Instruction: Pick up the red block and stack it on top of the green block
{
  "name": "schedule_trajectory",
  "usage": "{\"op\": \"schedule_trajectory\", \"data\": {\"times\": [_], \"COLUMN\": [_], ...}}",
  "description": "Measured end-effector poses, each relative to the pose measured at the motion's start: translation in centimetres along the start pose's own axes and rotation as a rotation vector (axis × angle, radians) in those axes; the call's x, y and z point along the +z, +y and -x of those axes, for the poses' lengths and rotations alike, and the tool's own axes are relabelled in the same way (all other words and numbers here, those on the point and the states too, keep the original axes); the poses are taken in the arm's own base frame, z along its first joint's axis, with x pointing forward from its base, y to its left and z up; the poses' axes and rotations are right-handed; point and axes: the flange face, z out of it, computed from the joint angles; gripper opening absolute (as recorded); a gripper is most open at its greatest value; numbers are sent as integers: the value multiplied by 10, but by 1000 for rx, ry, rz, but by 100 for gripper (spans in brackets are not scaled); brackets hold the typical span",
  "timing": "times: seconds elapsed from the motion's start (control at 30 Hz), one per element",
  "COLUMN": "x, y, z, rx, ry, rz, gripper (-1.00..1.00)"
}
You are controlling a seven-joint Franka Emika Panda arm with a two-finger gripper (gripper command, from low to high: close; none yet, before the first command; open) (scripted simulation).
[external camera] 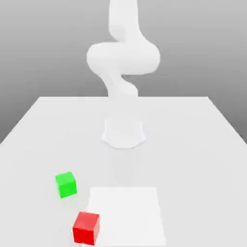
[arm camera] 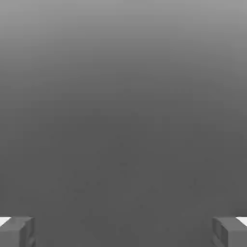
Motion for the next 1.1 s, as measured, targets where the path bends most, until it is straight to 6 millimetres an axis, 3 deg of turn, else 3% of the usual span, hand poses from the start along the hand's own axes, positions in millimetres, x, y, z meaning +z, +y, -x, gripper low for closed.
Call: {"op": "schedule_trajectory", "data": {"times": [0.23,0.5,0.8,0.97,1.0,1.1], "x": [139,277,394,444,451,452], "y": [33,102,213,253,258,258], "z": [0,30,96,129,134,134], "rx": [41,90,145,151,151,151], "ry": [-136,-281,-436,-457,-457,-457], "rz": [154,331,538,566,566,566], "gripper": [0,0,0,0,-100,-100]}}
